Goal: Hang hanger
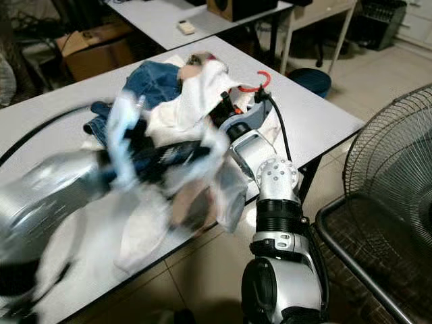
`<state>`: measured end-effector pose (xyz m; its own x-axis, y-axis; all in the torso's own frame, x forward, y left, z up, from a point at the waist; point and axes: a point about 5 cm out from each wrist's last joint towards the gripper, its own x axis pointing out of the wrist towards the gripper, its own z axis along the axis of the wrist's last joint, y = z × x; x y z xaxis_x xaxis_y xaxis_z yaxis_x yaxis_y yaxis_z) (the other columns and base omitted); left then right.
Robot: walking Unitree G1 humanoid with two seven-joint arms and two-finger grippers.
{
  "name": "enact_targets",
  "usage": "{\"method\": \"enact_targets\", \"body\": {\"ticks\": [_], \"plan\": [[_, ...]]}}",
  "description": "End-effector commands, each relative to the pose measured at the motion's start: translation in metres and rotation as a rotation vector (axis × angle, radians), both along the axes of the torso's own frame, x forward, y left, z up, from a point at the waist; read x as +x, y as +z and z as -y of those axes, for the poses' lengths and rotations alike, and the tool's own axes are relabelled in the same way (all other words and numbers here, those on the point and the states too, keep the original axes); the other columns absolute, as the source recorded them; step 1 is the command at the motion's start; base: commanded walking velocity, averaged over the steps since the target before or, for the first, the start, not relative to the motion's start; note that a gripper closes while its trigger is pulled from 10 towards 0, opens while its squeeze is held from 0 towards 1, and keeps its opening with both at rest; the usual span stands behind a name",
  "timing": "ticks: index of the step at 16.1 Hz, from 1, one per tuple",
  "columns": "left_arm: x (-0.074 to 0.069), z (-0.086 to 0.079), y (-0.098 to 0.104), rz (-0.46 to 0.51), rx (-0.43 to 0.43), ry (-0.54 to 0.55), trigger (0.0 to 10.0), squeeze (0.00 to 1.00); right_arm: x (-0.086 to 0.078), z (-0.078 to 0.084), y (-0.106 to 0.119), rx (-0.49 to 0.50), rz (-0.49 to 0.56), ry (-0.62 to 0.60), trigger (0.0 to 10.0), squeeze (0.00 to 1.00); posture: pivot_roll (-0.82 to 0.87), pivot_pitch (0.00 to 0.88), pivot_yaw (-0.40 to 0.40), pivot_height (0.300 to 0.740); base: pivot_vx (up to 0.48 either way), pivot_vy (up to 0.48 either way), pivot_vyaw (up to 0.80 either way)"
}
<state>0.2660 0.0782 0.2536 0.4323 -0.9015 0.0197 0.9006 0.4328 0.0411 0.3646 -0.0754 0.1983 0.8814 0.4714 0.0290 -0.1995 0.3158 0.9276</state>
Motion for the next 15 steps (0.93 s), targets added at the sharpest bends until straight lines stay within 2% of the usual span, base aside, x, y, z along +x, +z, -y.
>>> {"method": "enact_targets", "body": {"ticks": [1, 2, 3, 4, 6, 7, 9, 11, 12, 13, 14, 15], "plan": [[0.009, -0.005, -0.001, 0.034, 0.068, 0.097, 0.0, 0.0, -0.002, -0.018, 0.006, 0.018, 0.007, 0.035, 10.0, 0.0, -0.13, 0.053, 0.107, 0.74, 0.0, 0.0, 0.0], [0.018, -0.011, -0.005, 0.039, 0.114, 0.183, 0.0, 0.0, -0.002, -0.017, 0.007, 0.021, 0.009, 0.035, 10.0, 0.0, -0.13, 0.052, 0.11, 0.74, 0.0, 0.0, 0.0], [0.023, -0.015, -0.006, 0.034, 0.112, 0.234, 0.0, 0.0, -0.003, -0.017, 0.007, 0.021, 0.011, 0.037, 10.0, 0.0, -0.14, 0.051, 0.113, 0.74, 0.0, 0.0, 0.0], [0.036, -0.032, -0.007, 0.025, 0.149, 0.37, 0.0, 0.0, -0.004, -0.016, 0.007, 0.014, 0.017, 0.042, 10.0, 0.0, -0.14, 0.048, 0.115, 0.74, 0.0, 0.0, 0.0], [0.051, -0.068, -0.007, 0.03, 0.225, 0.55, 0.0, 0.0, -0.008, -0.012, 0.004, 0.002, 0.018, 0.049, 10.0, 0.0, -0.14, 0.045, 0.118, 0.74, 0.0, 0.0, 0.0], [0.053, -0.074, -0.006, 0.033, 0.234, 0.573, 0.0, 0.0, -0.009, -0.011, 0.004, -0.001, 0.017, 0.049, 10.0, 0.0, -0.14, 0.045, 0.118, 0.74, 0.0, 0.0, 0.0], [0.059, -0.1, 0.005, 0.049, 0.213, 0.664, 0.0, 0.0, -0.014, -0.006, 0.004, -0.015, 0.028, 0.066, 10.0, 0.0, -0.14, 0.043, 0.122, 0.74, 0.0, 0.0, 0.0], [0.065, -0.117, 0.0, 0.033, 0.261, 0.755, 0.1, 0.0, -0.02, -0.005, 0.004, -0.037, 0.033, 0.098, 10.0, 0.0, -0.14, 0.042, 0.124, 0.74, 0.0, 0.0, 0.0], [0.066, -0.114, -0.009, 0.017, 0.307, 0.757, 10.0, 0.0, -0.023, -0.005, 0.005, -0.036, 0.03, 0.118, 10.0, 0.0, -0.14, 0.042, 0.124, 0.74, 0.0, 0.0, 0.0], [0.065, -0.106, -0.016, -0.02, 0.29, 0.704, 10.0, 0.0, -0.027, -0.005, 0.004, -0.042, 0.019, 0.147, 10.0, 0.0, -0.14, 0.044, 0.127, 0.74, 0.0, 0.0, 0.0], [0.06, -0.097, -0.023, -0.076, 0.269, 0.635, 10.0, 1.0, -0.03, -0.005, 0.004, -0.064, 0.026, 0.156, 10.0, 0.0, -0.14, 0.043, 0.128, 0.74, 0.0, 0.0, 0.0], [0.057, -0.096, -0.03, -0.096, 0.31, 0.619, 10.0, 1.0, -0.031, -0.003, 0.005, -0.076, 0.031, 0.152, 10.0, 0.0, -0.14, 0.043, 0.128, 0.74, 0.0, 0.0, 0.0]]}}
